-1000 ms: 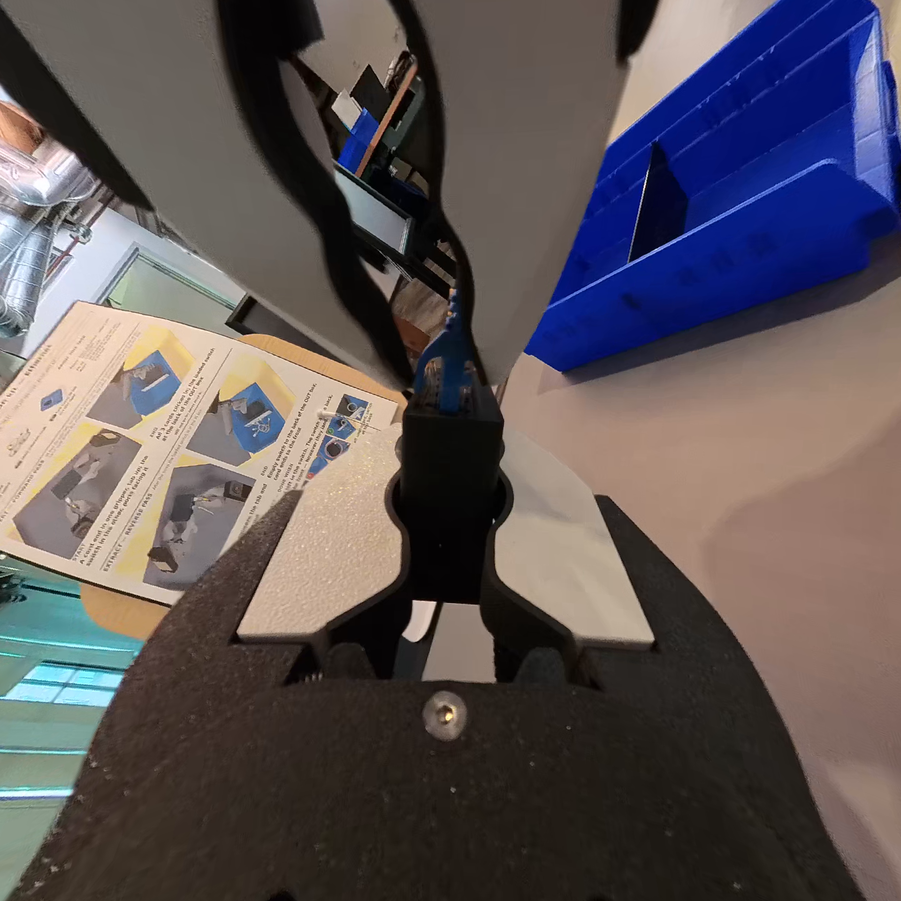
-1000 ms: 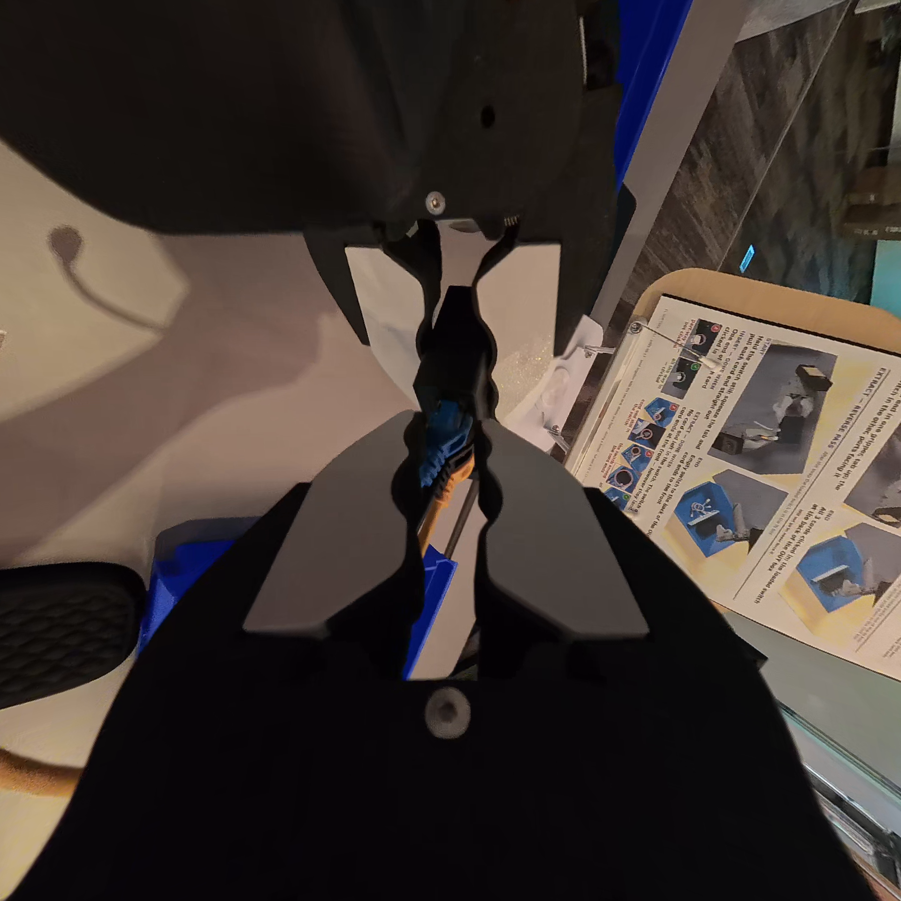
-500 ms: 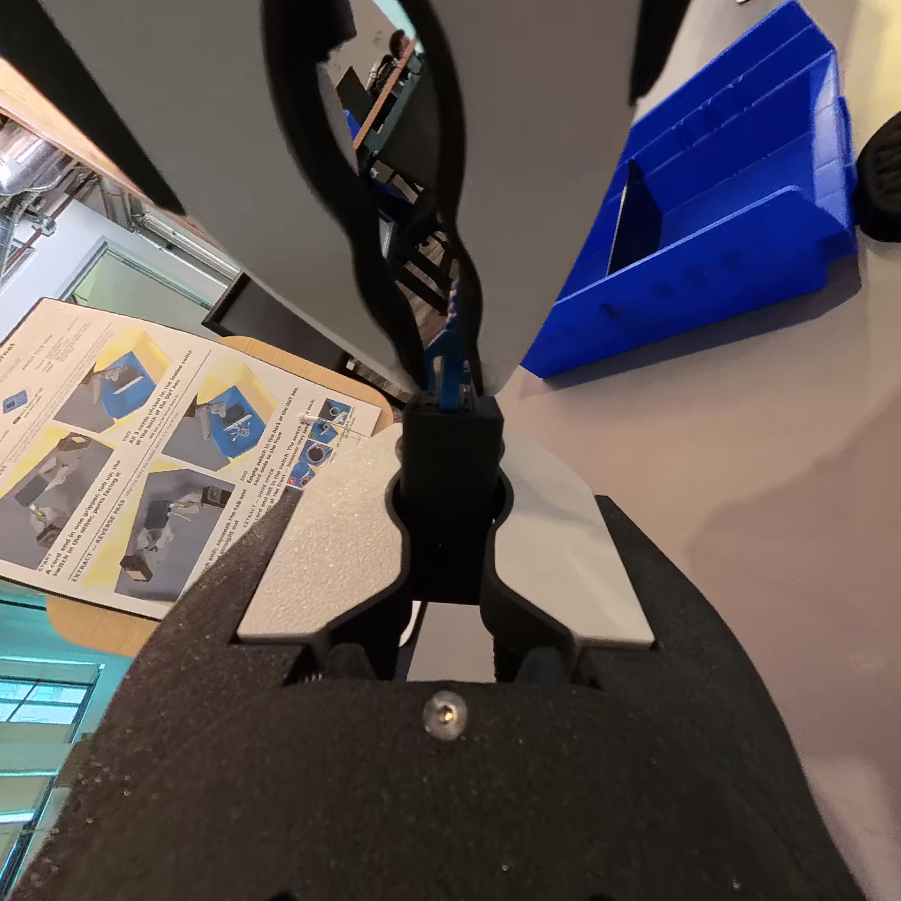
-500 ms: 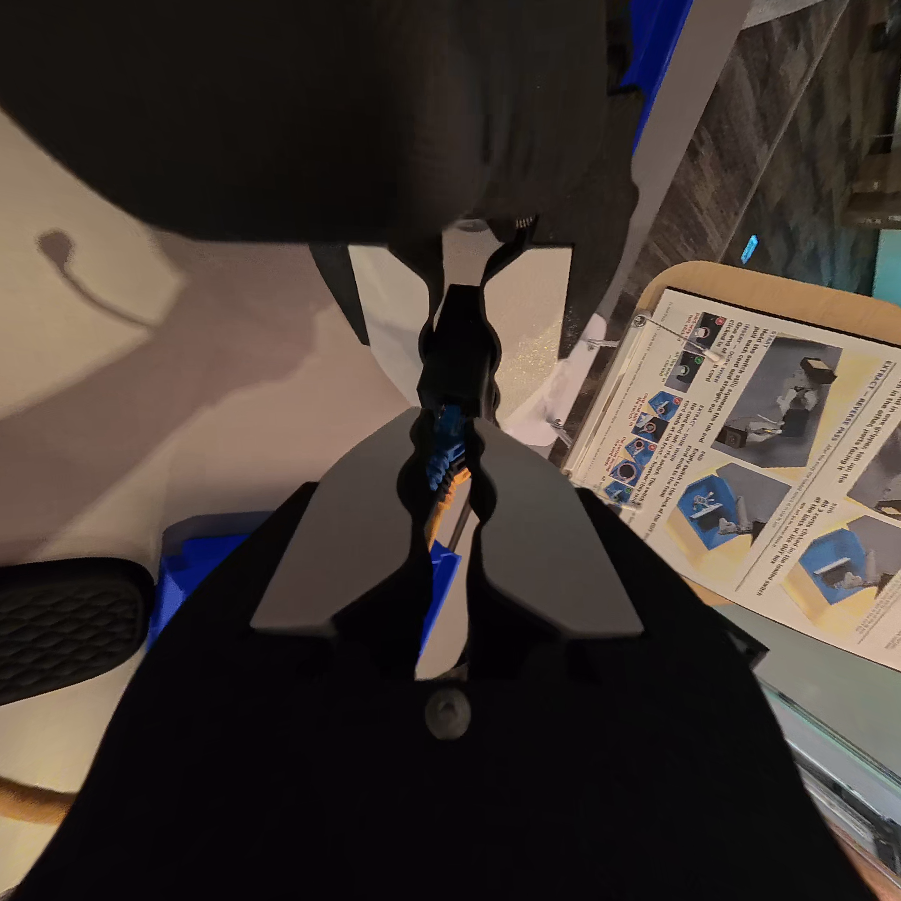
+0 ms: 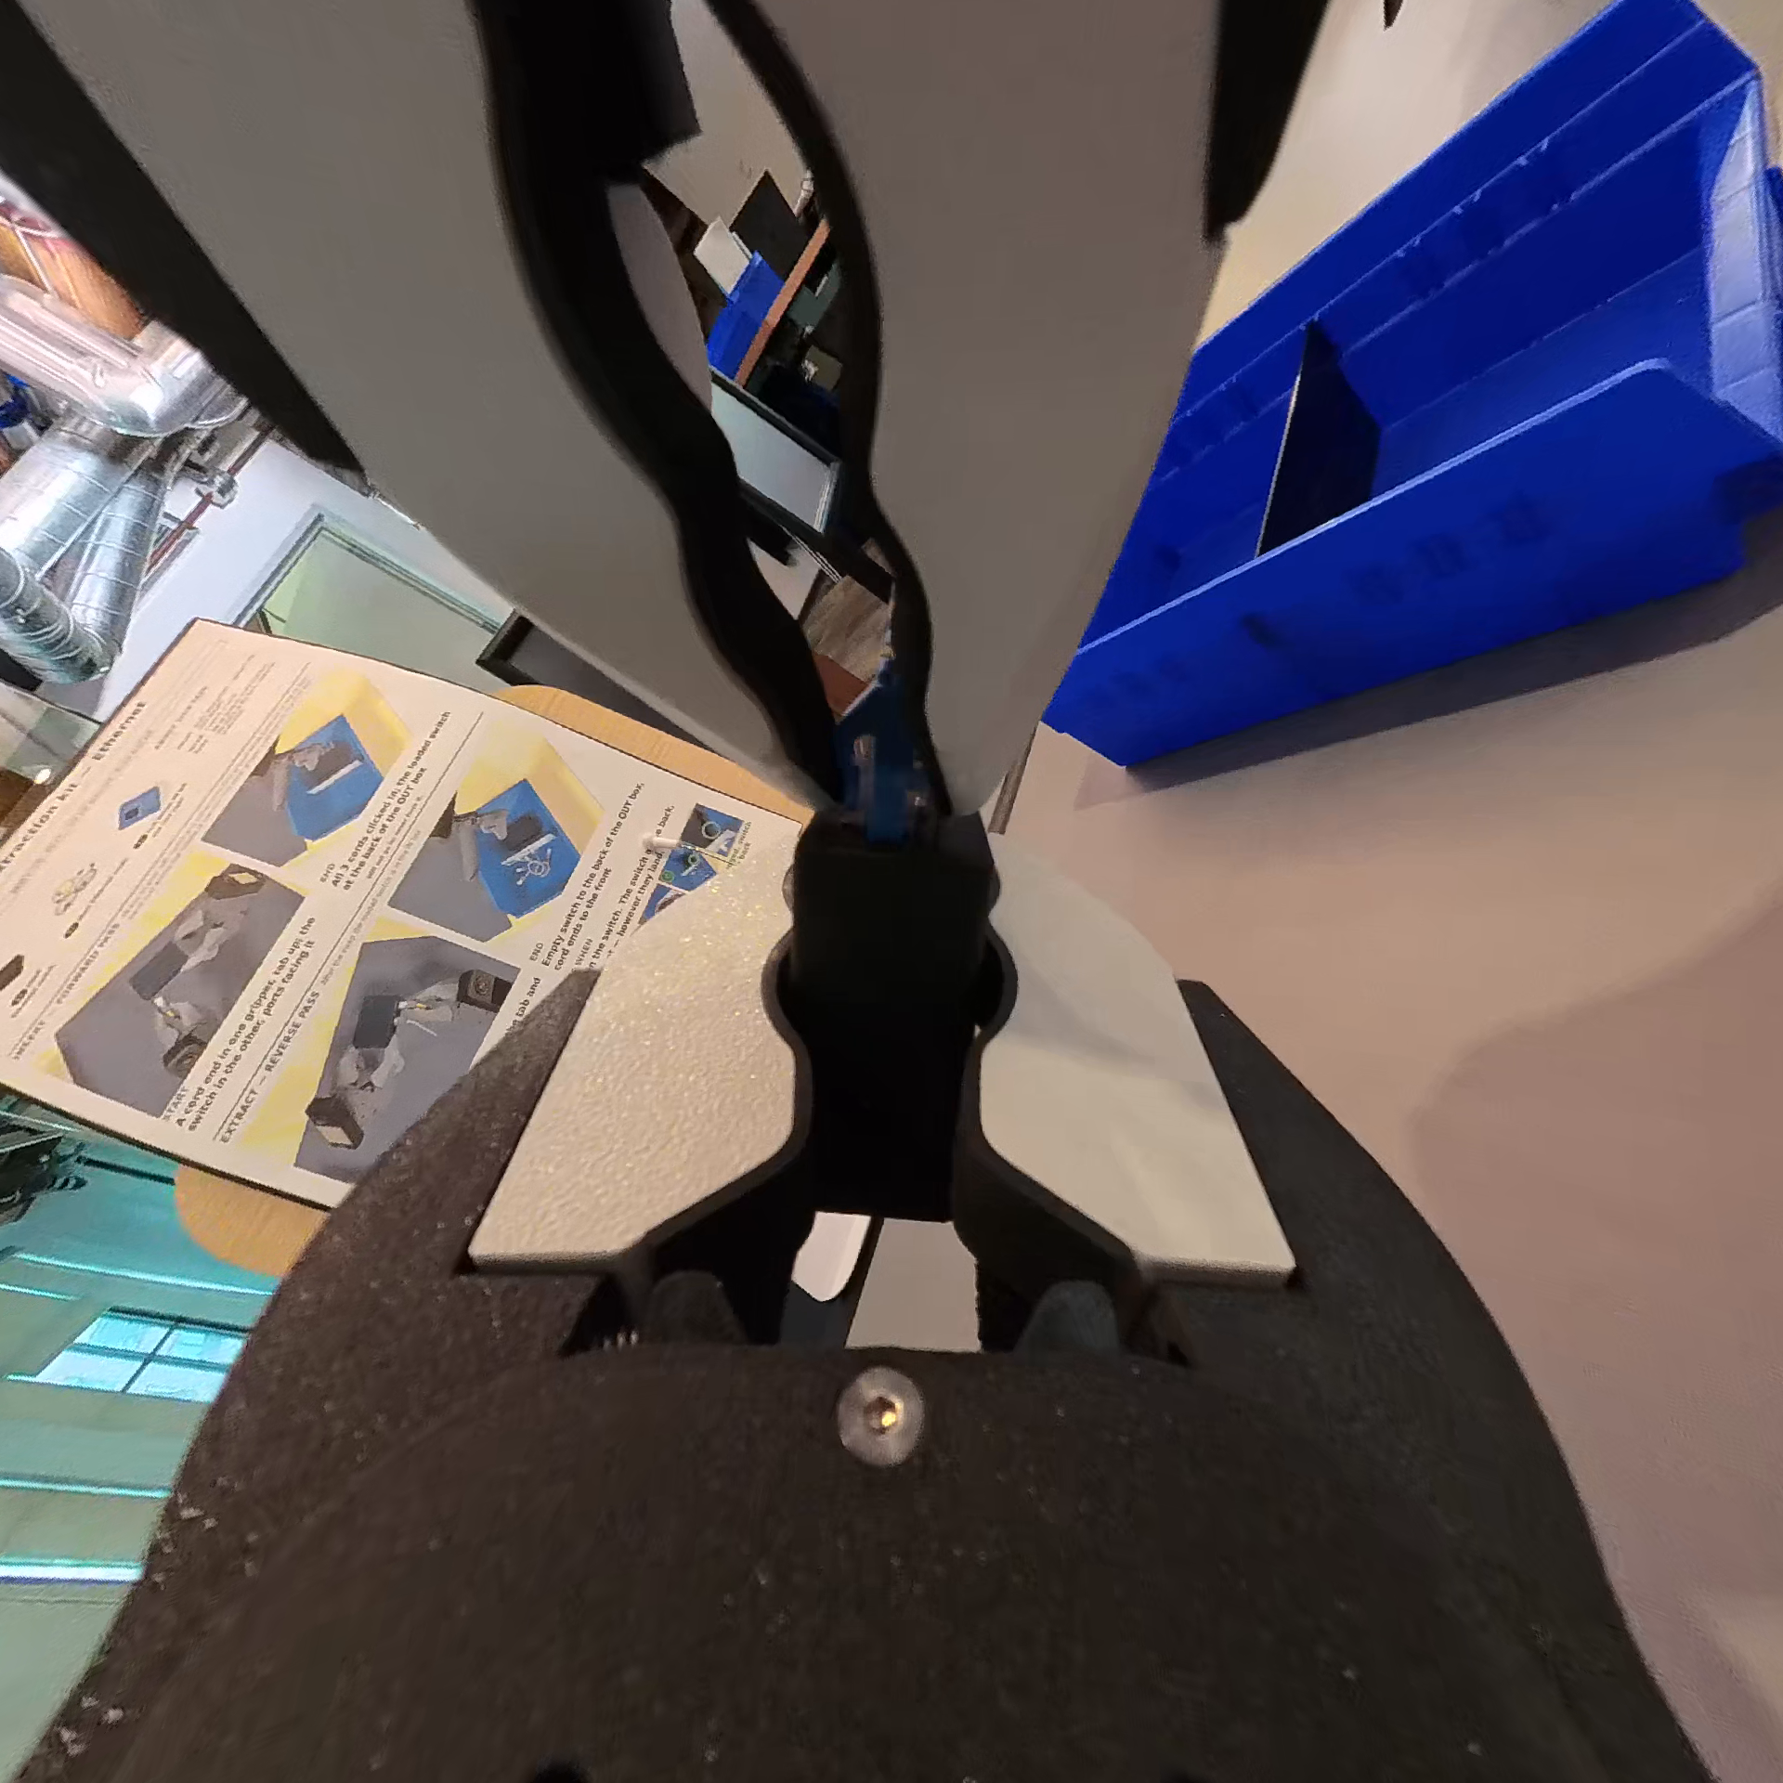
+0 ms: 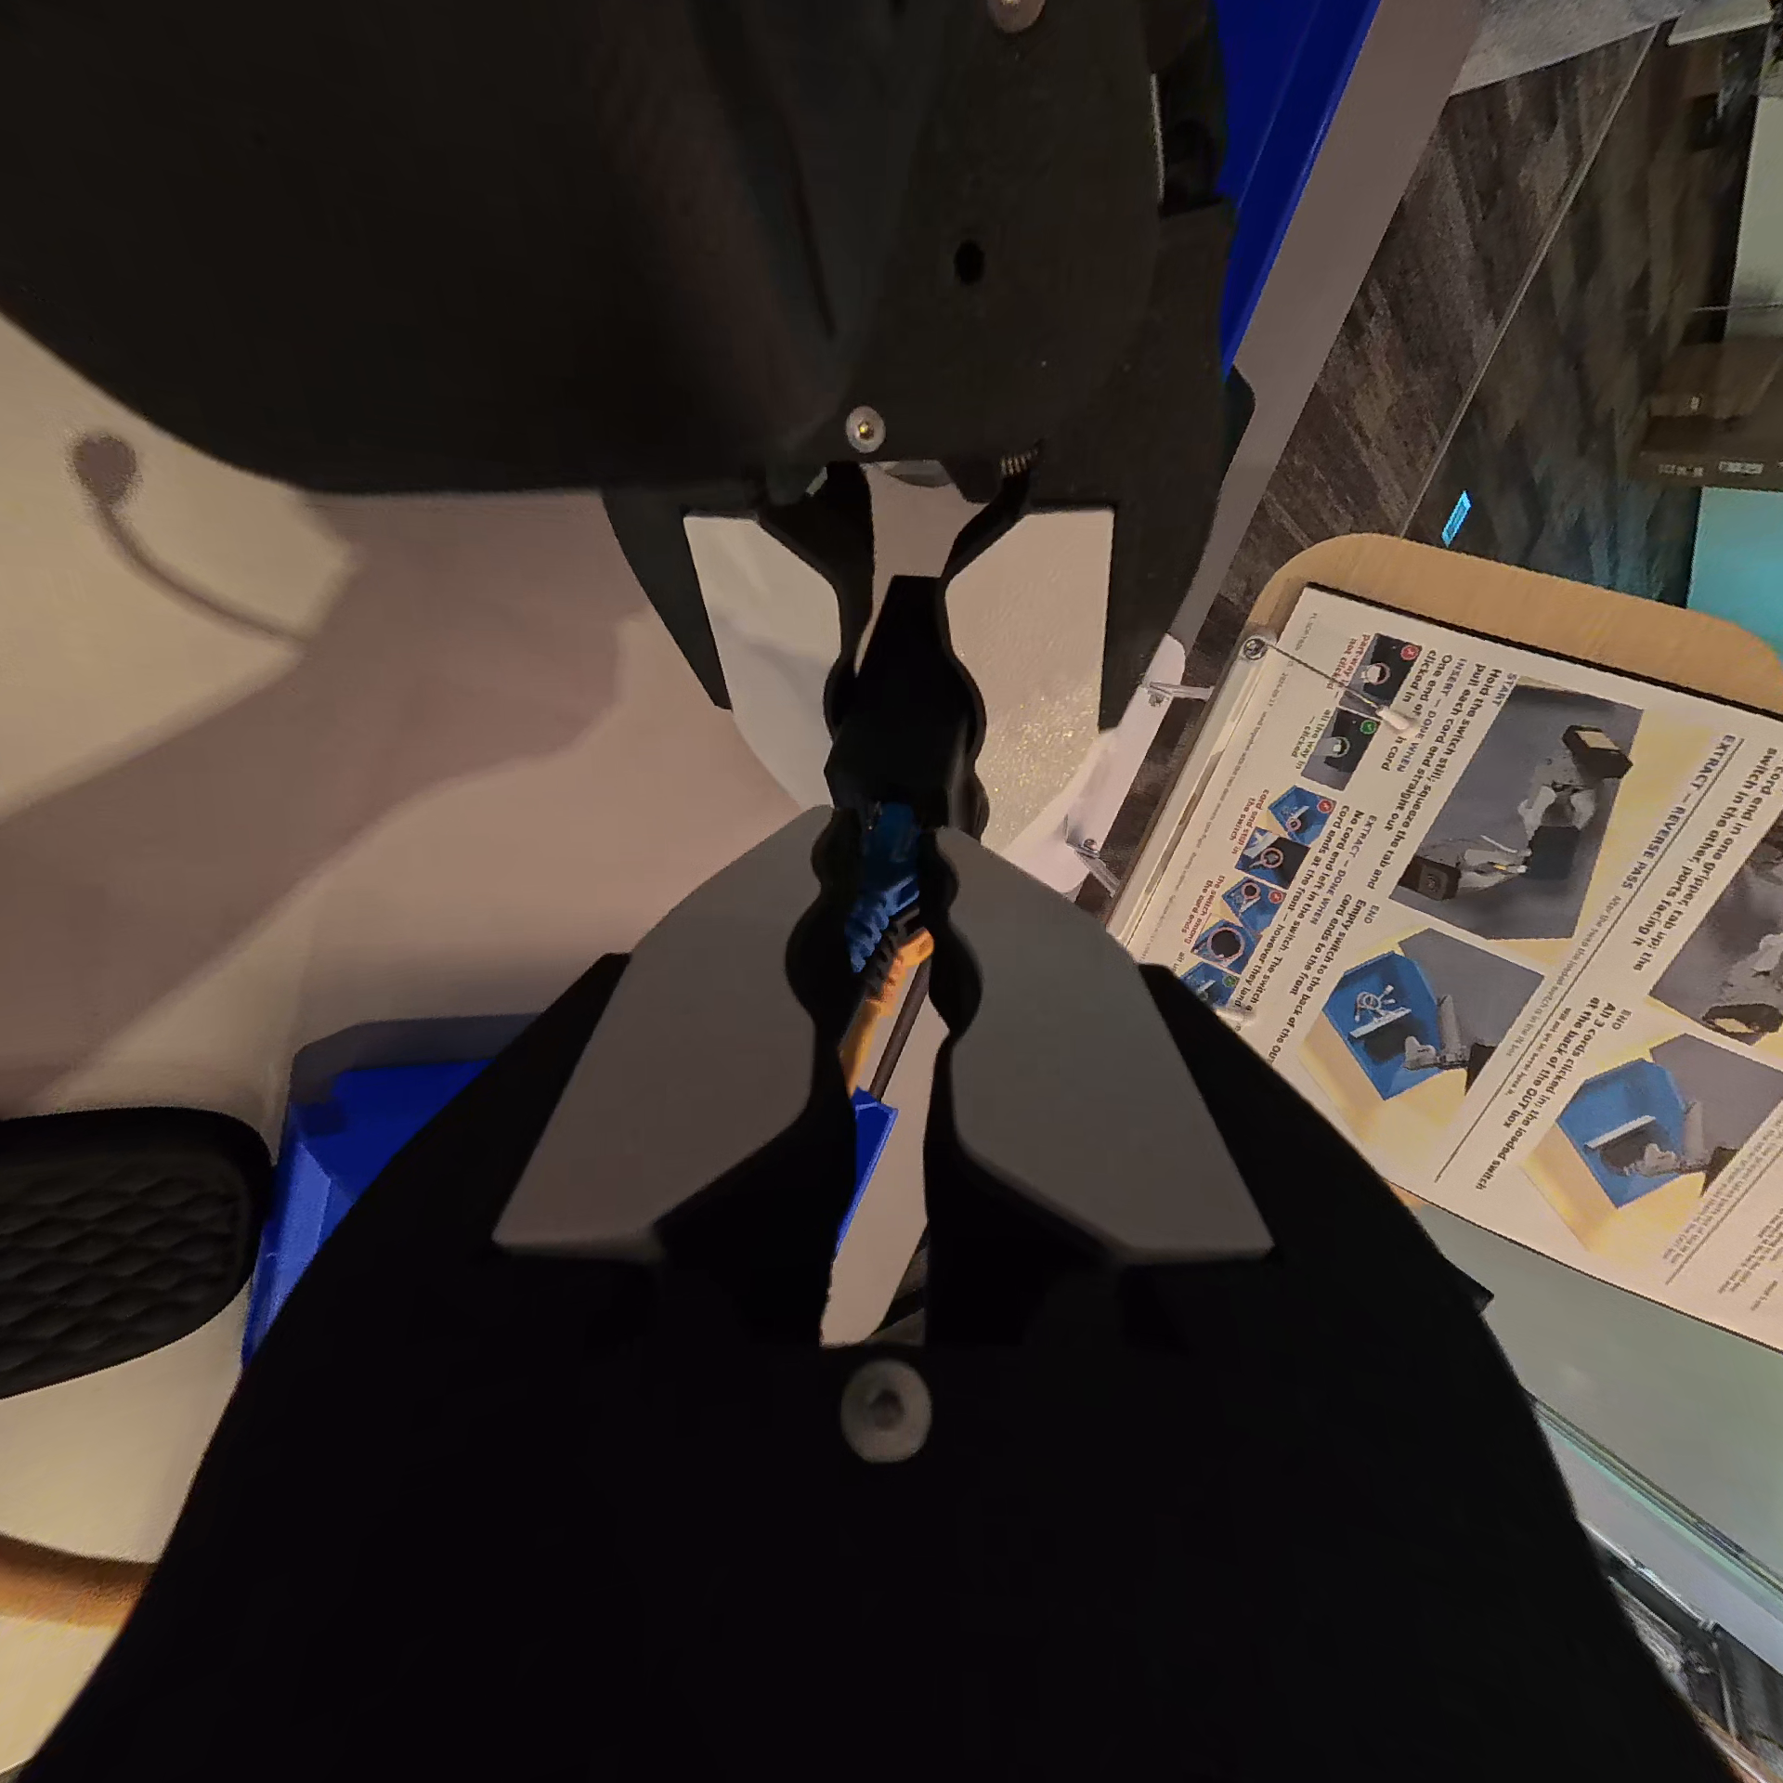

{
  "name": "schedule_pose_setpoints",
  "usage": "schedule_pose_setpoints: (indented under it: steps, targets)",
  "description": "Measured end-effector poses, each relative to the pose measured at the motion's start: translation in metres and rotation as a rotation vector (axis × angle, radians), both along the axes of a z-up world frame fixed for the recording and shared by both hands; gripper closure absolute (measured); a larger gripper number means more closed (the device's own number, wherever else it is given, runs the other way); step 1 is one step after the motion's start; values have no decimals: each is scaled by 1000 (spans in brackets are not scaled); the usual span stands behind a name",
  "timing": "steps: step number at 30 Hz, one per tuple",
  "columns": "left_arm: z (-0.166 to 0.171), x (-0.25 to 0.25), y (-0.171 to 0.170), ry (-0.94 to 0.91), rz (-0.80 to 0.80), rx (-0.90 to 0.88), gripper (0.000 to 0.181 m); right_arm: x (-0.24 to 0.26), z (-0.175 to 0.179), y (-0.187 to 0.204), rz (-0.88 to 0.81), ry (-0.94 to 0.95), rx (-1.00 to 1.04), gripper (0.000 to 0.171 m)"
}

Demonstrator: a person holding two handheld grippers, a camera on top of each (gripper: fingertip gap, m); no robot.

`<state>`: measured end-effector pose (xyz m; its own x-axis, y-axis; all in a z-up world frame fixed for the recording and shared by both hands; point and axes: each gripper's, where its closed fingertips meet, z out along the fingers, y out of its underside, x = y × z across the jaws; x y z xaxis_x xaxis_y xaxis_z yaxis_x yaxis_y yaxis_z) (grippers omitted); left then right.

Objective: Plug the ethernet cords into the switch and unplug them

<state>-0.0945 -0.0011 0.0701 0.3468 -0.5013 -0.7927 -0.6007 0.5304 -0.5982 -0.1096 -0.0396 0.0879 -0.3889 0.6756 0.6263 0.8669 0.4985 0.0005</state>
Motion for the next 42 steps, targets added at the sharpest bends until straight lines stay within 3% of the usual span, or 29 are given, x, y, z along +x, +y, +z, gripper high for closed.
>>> schedule_pose_setpoints:
  steps: [14, 29, 35, 42]
  targets:
    - [8, -1, -2, -14, 30, 74, 153, 1, 3, -4, 4, -8, -71, 159]
    - [-22, 13, -3, 21, -73, -102, 152, 13, -18, 0, 6, -180, 3, 161]
    - [-22, 11, -6, 11, -113, -122, 153, 9, -17, -2, -7, -126, -37, 160]
    - [-12, 6, -2, -3, -49, -104, 153, 5, -7, 1, -1, -76, 51, 159]
